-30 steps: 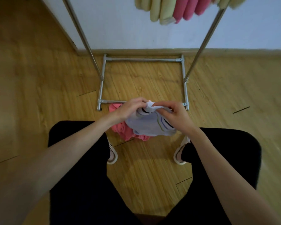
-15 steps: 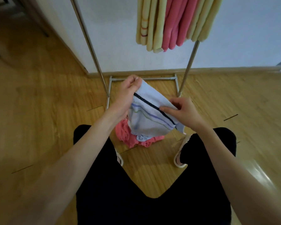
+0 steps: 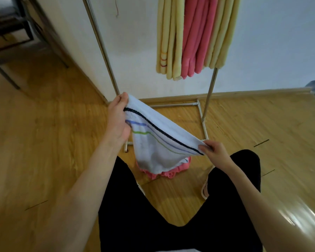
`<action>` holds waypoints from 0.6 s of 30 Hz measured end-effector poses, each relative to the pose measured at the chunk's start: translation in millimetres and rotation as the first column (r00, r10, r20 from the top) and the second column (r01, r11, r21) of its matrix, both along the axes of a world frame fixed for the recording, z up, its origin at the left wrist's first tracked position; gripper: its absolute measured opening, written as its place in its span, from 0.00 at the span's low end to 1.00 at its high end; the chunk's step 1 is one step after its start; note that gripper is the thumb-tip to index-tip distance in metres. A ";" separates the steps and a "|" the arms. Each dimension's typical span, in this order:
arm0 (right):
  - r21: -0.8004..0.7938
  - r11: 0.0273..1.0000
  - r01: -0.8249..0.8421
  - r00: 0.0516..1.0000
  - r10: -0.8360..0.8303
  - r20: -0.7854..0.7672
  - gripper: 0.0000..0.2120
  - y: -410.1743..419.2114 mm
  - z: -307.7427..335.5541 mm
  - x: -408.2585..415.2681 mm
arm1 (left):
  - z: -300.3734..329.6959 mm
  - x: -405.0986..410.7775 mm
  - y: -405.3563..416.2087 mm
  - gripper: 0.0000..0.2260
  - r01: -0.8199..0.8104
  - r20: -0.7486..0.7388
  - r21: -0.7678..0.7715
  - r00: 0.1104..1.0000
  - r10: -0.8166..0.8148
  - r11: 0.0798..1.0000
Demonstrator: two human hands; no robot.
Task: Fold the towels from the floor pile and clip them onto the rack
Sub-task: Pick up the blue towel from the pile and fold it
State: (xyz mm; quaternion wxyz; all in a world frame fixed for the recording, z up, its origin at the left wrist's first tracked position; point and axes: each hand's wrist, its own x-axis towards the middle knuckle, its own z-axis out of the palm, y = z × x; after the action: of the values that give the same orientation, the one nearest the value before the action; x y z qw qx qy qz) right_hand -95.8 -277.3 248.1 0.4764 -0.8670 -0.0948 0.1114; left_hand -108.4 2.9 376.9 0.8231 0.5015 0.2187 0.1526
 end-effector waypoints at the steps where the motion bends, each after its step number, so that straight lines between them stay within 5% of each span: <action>1: -0.017 0.999 0.028 0.999 -0.028 -0.021 0.14 0.8 -0.9 0.9 | -0.1 -1.6 3.4 0.09 -0.009 -0.006 -0.036 1.000 0.008 0.999; 4: 0.034 0.983 0.181 0.980 -0.177 -0.093 0.17 6.4 6.4 0.8 | 1.4 -5.9 11.9 0.08 -0.003 0.015 -0.076 1.000 0.004 0.997; 12: 0.186 0.913 0.363 0.928 -0.334 -0.167 0.20 35.9 66.4 10.9 | 11.3 -33.4 14.5 0.08 0.215 0.086 0.204 0.968 -0.236 0.955; 18: 0.166 0.912 0.376 0.924 -0.354 -0.145 0.11 54.7 97.2 16.6 | 29.4 -55.2 -4.0 0.07 0.510 -0.097 0.509 0.835 -0.542 0.693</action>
State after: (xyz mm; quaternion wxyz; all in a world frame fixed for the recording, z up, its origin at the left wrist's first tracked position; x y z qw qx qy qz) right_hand -79.2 -222.6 345.3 0.5742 -0.8121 0.0856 0.0592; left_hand -163.5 -1.1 406.2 0.6730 0.7393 -0.0081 -0.0214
